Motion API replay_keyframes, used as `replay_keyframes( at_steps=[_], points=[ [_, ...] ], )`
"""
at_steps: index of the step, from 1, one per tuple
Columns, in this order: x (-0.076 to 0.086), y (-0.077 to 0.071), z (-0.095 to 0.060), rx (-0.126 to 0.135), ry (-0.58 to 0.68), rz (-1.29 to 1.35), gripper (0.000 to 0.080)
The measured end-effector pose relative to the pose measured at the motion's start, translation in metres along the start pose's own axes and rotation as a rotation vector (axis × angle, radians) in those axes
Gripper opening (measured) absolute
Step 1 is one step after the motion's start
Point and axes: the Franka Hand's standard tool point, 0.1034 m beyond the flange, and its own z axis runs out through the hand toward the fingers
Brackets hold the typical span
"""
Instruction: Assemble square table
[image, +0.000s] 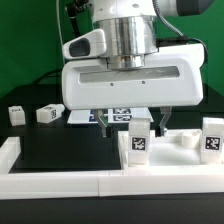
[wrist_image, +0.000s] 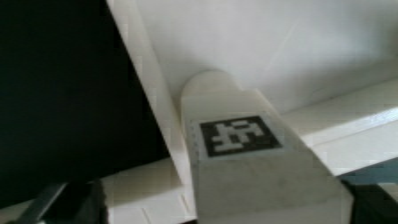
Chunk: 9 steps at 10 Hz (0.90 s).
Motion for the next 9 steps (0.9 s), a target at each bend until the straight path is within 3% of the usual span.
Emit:
replay_keyframes(
  at_steps=[1,2,3,7,9],
  points=[
    [-0.0001,0.0001,0.0003,0.000,0.000,0.007,0.0530],
    [-0.0002,0.0001,0.0004,0.000,-0.001,0.035,0.0346],
    [-0.0003,-0.0001,0.0005,0.000,-0.001,0.111,0.0288],
    [-0.0004,-0.0005,0.0004,0.004,-0.006,0.538,0.0288],
    [-0.0017,-0.0013,0.0028,0.022,-0.043,0.994,0.0288]
  ],
)
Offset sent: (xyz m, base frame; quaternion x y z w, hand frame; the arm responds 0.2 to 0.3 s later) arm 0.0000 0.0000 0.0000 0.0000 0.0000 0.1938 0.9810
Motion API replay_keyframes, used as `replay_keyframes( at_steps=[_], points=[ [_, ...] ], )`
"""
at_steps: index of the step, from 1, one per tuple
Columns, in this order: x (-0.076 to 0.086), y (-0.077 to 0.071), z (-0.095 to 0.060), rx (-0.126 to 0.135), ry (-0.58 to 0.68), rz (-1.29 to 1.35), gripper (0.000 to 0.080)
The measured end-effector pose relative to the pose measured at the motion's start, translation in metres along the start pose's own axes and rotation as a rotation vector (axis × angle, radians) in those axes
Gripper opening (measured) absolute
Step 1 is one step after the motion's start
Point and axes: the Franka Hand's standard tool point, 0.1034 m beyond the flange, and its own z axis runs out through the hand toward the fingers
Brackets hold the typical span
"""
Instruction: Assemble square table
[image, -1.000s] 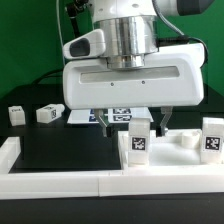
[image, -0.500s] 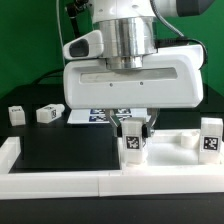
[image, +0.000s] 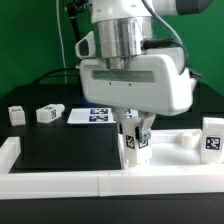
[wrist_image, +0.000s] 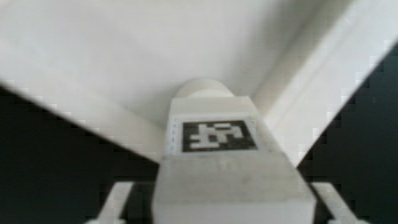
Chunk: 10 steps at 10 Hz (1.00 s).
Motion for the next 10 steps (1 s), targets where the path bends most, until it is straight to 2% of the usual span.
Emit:
replay_keyframes(
  at_steps=[2,5,6,7,8,9,10],
  points=[
    [0.002,0.001,0.000,0.029,-0.038,0.276,0.0291],
    [0.001,0.001,0.001,0.030,-0.044,0.387,0.0291],
    [0.000,0.001,0.001,0.027,-0.036,0.302,0.0488],
    [-0.005,-0.002,0.001,0.022,0.002,0.084,0.0488],
    [-0.015,-0.007,0.000,0.039,0.037,-0.088,0.0613],
    [-0.021,-0.009,0.000,0.043,0.040,-0.189,0.0638],
    [-0.017,-0.007,0.000,0.039,0.043,-0.253,0.0638]
  ],
)
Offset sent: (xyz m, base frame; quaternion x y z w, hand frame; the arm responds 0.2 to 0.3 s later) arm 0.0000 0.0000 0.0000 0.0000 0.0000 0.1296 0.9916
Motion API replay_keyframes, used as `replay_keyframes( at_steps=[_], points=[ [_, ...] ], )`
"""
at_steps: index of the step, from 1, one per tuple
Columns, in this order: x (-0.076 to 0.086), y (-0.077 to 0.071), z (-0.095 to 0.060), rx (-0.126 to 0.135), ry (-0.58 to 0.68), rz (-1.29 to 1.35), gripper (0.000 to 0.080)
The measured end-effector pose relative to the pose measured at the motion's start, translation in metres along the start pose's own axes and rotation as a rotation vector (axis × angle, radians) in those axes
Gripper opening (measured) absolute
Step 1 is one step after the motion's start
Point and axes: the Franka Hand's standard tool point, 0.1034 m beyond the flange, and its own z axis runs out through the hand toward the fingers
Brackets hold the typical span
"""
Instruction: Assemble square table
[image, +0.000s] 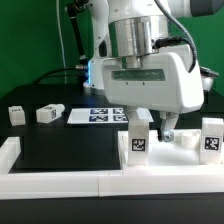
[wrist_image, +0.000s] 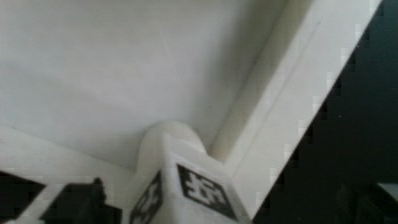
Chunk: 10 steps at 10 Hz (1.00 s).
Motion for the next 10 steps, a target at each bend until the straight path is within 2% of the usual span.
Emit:
replay_keyframes(
  at_steps=[2,3,4,6,7,8,9,10],
  points=[
    [0.000,0.001,0.000,-0.001,0.000,-0.114,0.0648],
    [0.002,0.002,0.000,-0.009,0.005,-0.263,0.0649],
    [0.007,0.004,0.000,-0.032,0.019,-0.511,0.0649],
    [0.014,0.004,-0.004,-0.029,0.027,-0.739,0.0649],
    [0.014,0.003,-0.004,-0.024,0.033,-0.741,0.0649],
    [0.014,0.004,-0.003,-0.025,0.032,-0.698,0.0526],
    [0.014,0.004,-0.003,-0.026,0.032,-0.700,0.0526],
    [0.014,0.004,-0.002,-0.023,0.031,-0.641,0.0388]
  ],
)
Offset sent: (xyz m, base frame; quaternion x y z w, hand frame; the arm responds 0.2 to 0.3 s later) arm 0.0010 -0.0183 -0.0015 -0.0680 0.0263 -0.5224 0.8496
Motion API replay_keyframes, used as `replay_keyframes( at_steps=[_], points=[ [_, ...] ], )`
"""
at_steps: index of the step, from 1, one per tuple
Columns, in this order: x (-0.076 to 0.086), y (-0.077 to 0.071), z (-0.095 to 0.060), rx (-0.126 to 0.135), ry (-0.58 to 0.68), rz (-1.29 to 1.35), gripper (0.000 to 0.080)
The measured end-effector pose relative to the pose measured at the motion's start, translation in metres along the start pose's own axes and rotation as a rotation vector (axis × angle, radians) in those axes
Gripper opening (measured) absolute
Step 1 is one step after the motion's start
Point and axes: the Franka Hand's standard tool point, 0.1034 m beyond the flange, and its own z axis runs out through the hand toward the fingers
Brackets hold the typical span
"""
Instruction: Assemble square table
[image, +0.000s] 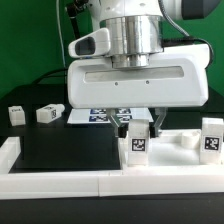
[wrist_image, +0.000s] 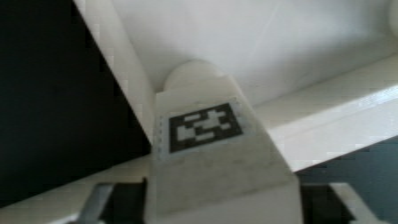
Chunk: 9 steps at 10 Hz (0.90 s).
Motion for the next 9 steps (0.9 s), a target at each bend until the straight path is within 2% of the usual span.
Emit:
replay_keyframes(
  at_steps=[1,4,5,6,7,8,9],
  points=[
    [0.000,0.002,0.001,-0.003,0.000,0.090,0.0291],
    [0.000,0.004,0.001,-0.007,-0.009,0.305,0.0291],
    [-0.001,0.005,-0.001,-0.027,-0.059,0.507,0.0291],
    [0.001,0.007,-0.001,-0.025,-0.087,0.658,0.0291],
    [0.000,0.009,0.002,-0.015,-0.113,0.876,0.0291],
    [0.001,0.012,0.002,0.018,-0.137,1.062,0.0291],
    [0.000,0.017,0.001,0.040,-0.148,1.124,0.0294]
  ],
)
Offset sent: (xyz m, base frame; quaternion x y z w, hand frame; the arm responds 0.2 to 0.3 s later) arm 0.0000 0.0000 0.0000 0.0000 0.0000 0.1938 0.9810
